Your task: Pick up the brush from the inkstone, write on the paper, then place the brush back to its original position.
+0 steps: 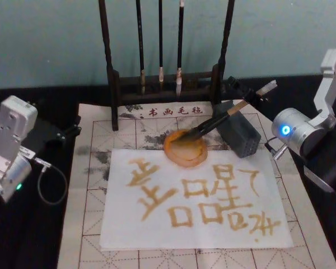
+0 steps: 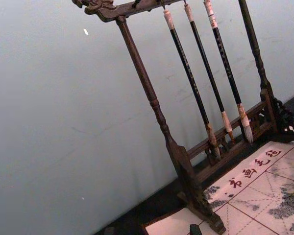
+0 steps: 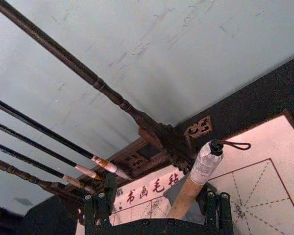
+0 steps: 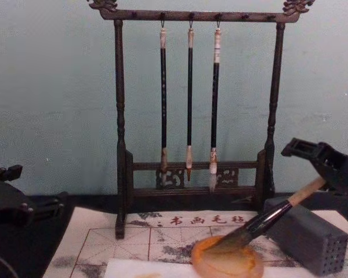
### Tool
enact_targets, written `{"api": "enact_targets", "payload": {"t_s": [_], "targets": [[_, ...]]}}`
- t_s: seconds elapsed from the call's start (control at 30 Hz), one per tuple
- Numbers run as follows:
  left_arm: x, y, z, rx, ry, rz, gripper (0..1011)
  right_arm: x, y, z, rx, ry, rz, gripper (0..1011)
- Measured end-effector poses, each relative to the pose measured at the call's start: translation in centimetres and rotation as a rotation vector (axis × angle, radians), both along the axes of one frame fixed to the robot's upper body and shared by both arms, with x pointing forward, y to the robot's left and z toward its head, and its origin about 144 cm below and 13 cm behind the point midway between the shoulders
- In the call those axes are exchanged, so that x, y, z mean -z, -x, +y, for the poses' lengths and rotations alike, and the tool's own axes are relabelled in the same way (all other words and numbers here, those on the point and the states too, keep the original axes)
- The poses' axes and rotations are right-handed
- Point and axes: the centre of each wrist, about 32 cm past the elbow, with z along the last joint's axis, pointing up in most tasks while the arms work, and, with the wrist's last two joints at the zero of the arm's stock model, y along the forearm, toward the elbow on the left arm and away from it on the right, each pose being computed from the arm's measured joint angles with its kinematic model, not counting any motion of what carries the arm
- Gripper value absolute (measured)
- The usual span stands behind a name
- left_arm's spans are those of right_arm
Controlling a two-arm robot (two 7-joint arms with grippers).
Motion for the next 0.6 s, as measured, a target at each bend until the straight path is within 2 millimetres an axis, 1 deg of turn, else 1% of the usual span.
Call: {"api": "enact_targets", "payload": {"t_s": [0.27, 0.6], "targets": [[0.0, 0.0, 0.0, 0.0, 0.0, 0.0, 1001, 0.23, -0.5, -0.16, 0.002, 0.0, 0.004, 1002], [0.0, 0.0, 0.0, 0.0, 0.0, 0.0, 1001, 0.7, -0.6, -0.27, 0.006, 0.006, 0.024, 1002]]}}
